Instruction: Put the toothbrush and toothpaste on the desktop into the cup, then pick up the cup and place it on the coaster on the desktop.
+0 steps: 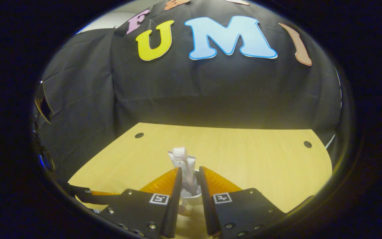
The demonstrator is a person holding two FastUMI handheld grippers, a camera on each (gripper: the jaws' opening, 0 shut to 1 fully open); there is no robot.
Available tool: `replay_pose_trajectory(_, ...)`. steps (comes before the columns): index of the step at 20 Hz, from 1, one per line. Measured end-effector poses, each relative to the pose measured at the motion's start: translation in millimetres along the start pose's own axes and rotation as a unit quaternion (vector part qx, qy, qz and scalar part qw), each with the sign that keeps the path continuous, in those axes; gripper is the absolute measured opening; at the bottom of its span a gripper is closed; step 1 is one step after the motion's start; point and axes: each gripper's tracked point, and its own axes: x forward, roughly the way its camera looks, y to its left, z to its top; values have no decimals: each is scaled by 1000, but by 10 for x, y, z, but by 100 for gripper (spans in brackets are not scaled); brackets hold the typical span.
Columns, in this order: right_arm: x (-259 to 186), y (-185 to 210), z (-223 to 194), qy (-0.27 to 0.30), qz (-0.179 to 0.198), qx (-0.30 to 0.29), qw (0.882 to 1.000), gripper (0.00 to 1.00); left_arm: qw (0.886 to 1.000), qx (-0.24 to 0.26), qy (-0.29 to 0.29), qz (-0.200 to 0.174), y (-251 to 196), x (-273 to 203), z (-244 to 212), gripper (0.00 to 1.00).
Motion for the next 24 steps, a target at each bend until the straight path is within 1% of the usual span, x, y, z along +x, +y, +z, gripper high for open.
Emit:
replay_pose_trajectory(1, -19, 7, -2, -1, 2, 0, 1000, 48, 1000, -1, 1, 1, 4, 7, -5, 93)
replay_pose_trajectory(2, -44, -5, 13, -2, 1, -2, 1000, 60, 1000, -1, 2, 2, -7, 6, -4, 93)
replay_pose_trajectory(3, -73, -38, 31, -5, -5, -6, 1000, 82, 1000, 0, 2, 4, -6, 6, -2, 93)
replay_pose_trajectory(4, -86, -55, 59, -7, -6, -7, 1000, 82, 1000, 2, 1, 6, 1, 3, -2, 93)
replay_pose_trajectory(5, -128, -59, 66, -9, -6, -4, 1000, 86, 1000, 3, 0, 6, -9, -5, 0, 93)
replay_pose_trajectory(6, -158, -66, 92, -11, -6, -1, 1000, 88, 1000, 3, 1, 6, -31, 12, 7, 93)
replay_pose_trajectory(7, -206, -77, 124, -14, -6, 3, 1000, 88, 1000, 3, 4, 6, -55, 18, 5, 90)
replay_pose_trajectory(10, -344, -182, 232, -24, -19, 15, 999, 88, 1000, 8, 7, 1, -158, 22, -12, 90)
replay_pose_trajectory(11, -393, -229, 242, -24, -25, 19, 999, 88, 1000, 11, 8, -1, -192, 24, -13, 93)
replay_pose_trajectory(14, -558, -403, 293, -26, -47, 24, 998, 88, 1000, 21, 14, -7, -303, 47, -39, 93)
replay_pose_trajectory(17, -740, -565, 276, -24, -65, 24, 997, 88, 999, 28, 23, -12, -410, 109, -65, 93)
replay_pose_trajectory(18, -803, -615, 272, -24, -70, 24, 997, 88, 999, 29, 28, -14, -433, 138, -80, 90)
replay_pose_trajectory(20, -925, -706, 247, -24, -79, 29, 996, 88, 999, 26, 40, -17, -494, 206, -121, 90)
replay_pose_trajectory(24, -1077, -839, 93, -10, -86, 42, 995, 88, 997, 28, 66, -8, -534, 404, -154, 90)
